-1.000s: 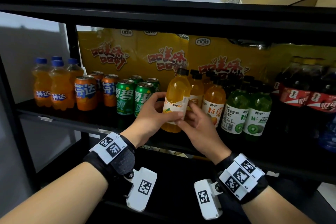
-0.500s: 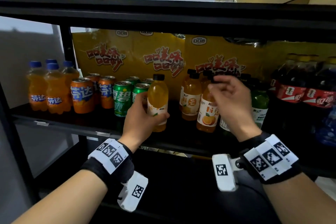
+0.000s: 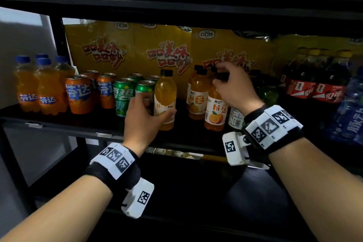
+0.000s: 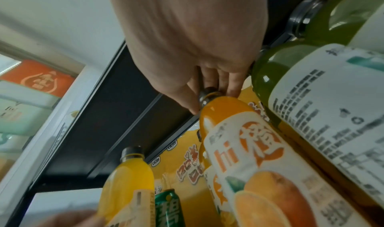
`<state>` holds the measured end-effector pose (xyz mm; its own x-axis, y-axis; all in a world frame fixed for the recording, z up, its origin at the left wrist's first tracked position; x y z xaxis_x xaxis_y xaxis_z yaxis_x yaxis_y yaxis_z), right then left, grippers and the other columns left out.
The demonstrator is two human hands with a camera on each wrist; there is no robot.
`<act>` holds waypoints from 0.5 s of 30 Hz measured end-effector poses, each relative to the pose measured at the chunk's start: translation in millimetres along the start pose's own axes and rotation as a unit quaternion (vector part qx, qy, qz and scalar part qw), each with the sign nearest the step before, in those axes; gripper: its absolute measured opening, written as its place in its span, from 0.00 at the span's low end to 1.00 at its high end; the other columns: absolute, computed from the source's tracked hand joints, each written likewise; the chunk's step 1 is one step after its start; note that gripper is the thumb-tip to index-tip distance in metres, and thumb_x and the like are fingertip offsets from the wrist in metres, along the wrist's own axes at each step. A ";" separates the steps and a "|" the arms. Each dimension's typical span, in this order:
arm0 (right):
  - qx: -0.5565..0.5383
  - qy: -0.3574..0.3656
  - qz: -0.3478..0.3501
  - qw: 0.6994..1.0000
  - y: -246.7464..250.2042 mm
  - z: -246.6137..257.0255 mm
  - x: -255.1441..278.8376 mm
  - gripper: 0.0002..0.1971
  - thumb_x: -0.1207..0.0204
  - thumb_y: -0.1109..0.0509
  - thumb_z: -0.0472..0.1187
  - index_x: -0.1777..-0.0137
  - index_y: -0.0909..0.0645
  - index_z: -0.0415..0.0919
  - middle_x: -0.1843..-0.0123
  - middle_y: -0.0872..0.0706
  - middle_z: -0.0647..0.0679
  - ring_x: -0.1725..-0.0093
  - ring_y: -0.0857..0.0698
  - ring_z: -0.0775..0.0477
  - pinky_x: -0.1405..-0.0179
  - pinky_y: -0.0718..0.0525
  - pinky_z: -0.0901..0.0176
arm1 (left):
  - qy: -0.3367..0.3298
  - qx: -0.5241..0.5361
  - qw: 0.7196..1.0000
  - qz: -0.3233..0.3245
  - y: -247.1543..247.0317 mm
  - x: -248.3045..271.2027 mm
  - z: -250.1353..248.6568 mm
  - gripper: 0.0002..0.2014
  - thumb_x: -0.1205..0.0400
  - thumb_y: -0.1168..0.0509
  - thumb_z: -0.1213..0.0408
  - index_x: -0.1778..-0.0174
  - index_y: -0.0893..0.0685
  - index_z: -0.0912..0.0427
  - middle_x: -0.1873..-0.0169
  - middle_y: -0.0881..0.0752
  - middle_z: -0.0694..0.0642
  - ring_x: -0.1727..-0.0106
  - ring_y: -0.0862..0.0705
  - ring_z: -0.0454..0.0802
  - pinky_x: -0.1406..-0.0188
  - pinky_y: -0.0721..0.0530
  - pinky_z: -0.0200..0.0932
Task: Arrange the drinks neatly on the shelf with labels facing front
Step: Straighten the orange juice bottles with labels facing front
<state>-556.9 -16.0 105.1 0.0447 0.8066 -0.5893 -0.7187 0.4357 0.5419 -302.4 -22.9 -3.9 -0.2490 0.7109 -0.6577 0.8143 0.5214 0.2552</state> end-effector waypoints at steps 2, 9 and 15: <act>0.011 0.022 0.001 1.000 -1.4 3.8 3.5 0.20 0.15 0.29 0.35 0.25 0.18 0.49 0.23 0.19 0.49 0.22 0.22 0.44 0.20 0.24 0.46 | -0.094 0.013 0.994 -0.062 8.0 6.1 -14.4 0.24 0.23 0.25 0.43 0.41 0.19 0.57 0.55 0.23 0.44 0.56 0.24 0.33 0.56 0.28 0.22; -0.061 0.059 -0.030 0.996 1.3 18.7 14.1 0.15 0.18 0.25 0.36 0.34 0.11 0.52 0.34 0.13 0.58 0.31 0.17 0.54 0.26 0.17 0.46 | -0.096 0.122 0.971 0.181 -41.6 17.6 -73.6 0.32 0.22 0.28 0.42 0.23 0.23 0.53 0.36 0.16 0.48 0.37 0.16 0.38 0.40 0.15 0.38; -0.194 0.042 -0.041 0.979 10.8 15.9 21.1 0.12 0.19 0.24 0.37 0.41 0.09 0.54 0.40 0.09 0.58 0.37 0.11 0.56 0.35 0.10 0.48 | 0.079 0.269 0.903 0.325 -71.1 29.7 -68.8 0.34 0.29 0.24 0.37 0.28 0.26 0.37 0.43 0.10 0.32 0.41 0.12 0.32 0.49 0.14 0.30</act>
<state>-552.6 12.1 108.1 0.0682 0.7318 -0.6782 -0.9249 0.3011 0.2319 -403.8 -6.5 7.2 0.3354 0.8650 -0.3733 0.9420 -0.3041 0.1417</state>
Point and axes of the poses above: each hand's wrist, its own x-axis away from the middle knuckle, its own y-axis out of the back of the hand, z = x × y, the point moved 4 cm from there along -x, towards the middle knuckle
